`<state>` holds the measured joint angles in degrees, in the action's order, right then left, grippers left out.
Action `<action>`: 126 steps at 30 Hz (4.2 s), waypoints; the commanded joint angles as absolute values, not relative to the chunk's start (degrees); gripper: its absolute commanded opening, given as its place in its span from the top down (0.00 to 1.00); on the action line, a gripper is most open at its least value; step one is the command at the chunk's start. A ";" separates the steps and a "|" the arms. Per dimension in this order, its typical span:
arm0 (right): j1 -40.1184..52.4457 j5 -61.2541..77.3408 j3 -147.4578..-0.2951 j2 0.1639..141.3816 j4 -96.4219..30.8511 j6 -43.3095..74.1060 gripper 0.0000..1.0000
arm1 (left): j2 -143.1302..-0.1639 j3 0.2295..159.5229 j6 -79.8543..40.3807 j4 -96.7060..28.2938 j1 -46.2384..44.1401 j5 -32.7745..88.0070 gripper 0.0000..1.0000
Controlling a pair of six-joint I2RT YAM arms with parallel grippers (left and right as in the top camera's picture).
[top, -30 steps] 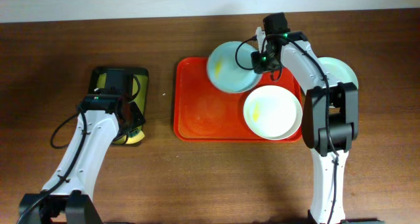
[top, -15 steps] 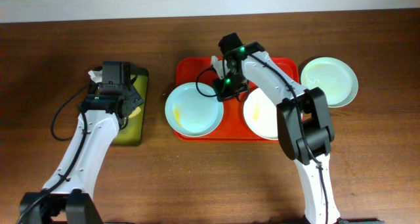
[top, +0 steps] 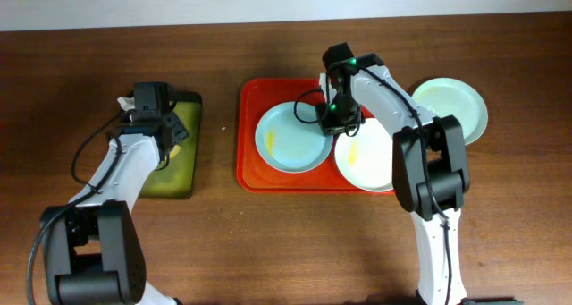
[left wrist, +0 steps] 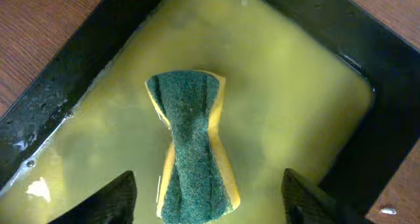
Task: Clean dirty plates on tray and stack at the side
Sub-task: 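Move the right gripper back and grasp the top light-blue plate rim, then dip the sponge in the basin and bring it to the held plate, then scrub the top light-blue plate with the sponge in the left gripper, then lift the plate with the right gripper and stack it on the cleaned plate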
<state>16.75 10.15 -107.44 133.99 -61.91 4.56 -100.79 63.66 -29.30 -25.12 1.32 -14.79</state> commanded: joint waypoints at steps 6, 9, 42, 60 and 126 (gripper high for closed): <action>18.94 14.79 -106.06 135.37 -58.17 4.27 0.70 | -101.25 64.60 -26.65 -27.07 1.67 -14.35 0.25; 20.05 14.57 -106.04 135.37 -55.44 9.47 0.76 | -101.75 64.40 -26.68 -27.03 1.67 -14.33 0.47; 19.09 11.22 -106.02 135.37 -55.59 11.42 0.96 | -86.41 62.72 -21.32 -29.10 6.72 7.79 1.00; 19.86 9.91 -110.15 135.39 -60.03 7.31 0.96 | -108.05 62.72 -32.32 -7.27 -25.17 5.26 1.00; 19.86 9.87 -110.15 135.39 -58.24 7.33 0.96 | -108.79 71.61 -29.89 -39.20 3.64 -4.27 0.79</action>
<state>20.23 11.64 -109.36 134.56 -58.26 7.51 -109.69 72.23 -30.74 -40.10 3.62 -5.32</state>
